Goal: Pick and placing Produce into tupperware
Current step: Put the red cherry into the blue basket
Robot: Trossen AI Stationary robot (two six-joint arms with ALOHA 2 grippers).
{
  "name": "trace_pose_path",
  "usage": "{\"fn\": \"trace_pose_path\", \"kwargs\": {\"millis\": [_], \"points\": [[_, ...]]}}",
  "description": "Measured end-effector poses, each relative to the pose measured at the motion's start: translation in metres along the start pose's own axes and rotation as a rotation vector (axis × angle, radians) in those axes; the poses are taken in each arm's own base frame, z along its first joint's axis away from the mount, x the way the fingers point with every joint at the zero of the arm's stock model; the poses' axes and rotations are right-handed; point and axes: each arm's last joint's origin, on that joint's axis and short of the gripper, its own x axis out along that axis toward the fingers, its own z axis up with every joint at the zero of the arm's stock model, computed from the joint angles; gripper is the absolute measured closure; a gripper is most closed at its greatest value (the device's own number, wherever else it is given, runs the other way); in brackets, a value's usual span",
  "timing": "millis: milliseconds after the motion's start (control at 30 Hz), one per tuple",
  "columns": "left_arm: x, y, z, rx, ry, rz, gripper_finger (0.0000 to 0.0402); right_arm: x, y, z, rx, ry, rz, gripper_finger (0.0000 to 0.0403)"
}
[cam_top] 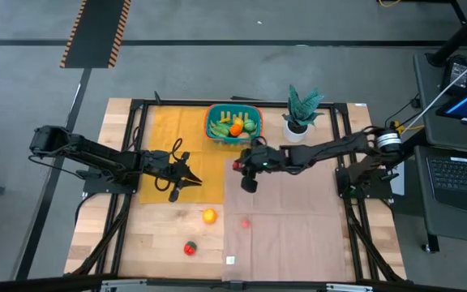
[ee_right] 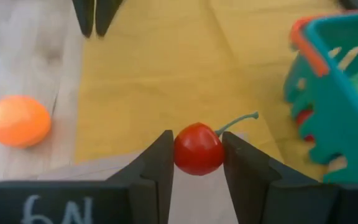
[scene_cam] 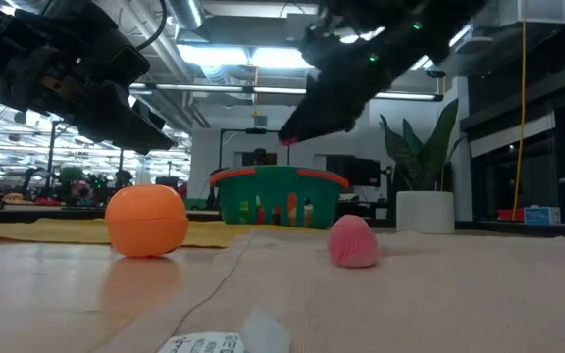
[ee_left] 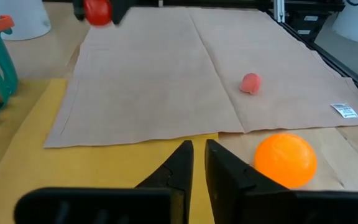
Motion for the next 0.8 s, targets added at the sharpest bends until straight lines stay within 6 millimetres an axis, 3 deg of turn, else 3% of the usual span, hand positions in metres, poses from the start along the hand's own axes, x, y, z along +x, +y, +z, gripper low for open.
{"fn": "trace_pose_path", "kwargs": {"millis": [367,567,800], "points": [[0.000,0.000,0.002,0.000,-0.024,0.000,0.0392,-0.033,-0.013,-0.030,0.037,-0.319,0.024,0.0283],[0.000,0.000,0.005,0.003,-0.050,0.000,0.0401,-0.036,-0.022,-0.041,0.054,-0.398,0.013,0.0285],[0.000,0.000,0.005,0.003,-0.050,-0.001,0.0383,-0.035,-0.029,-0.044,0.081,-0.405,-0.093,0.0285]]}}
